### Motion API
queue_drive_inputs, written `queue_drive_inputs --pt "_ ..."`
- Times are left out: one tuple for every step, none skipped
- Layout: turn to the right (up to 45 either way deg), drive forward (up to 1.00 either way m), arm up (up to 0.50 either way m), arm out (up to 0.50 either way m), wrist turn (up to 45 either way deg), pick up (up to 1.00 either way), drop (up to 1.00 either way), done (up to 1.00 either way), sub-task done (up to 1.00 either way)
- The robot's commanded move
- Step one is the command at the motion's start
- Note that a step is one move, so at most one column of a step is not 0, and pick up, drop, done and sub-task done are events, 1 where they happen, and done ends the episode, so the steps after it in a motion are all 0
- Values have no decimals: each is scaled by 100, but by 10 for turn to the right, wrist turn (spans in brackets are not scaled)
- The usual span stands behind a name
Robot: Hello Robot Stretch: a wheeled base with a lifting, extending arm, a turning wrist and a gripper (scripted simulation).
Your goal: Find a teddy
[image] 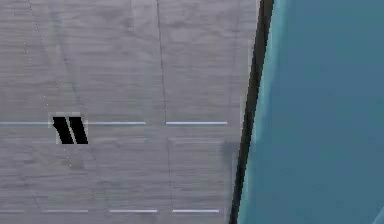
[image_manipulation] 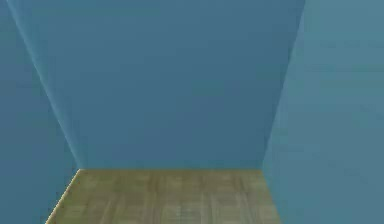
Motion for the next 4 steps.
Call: queue_drive_inputs --pt "-450 0 0 0 0 0 0 0 0" --pt "-450 0 0 0 0 0 0 0 0" --pt "-180 0 0 0 0 0 0 0 0" --pt "0 60 0 0 0 0 0 0 0"
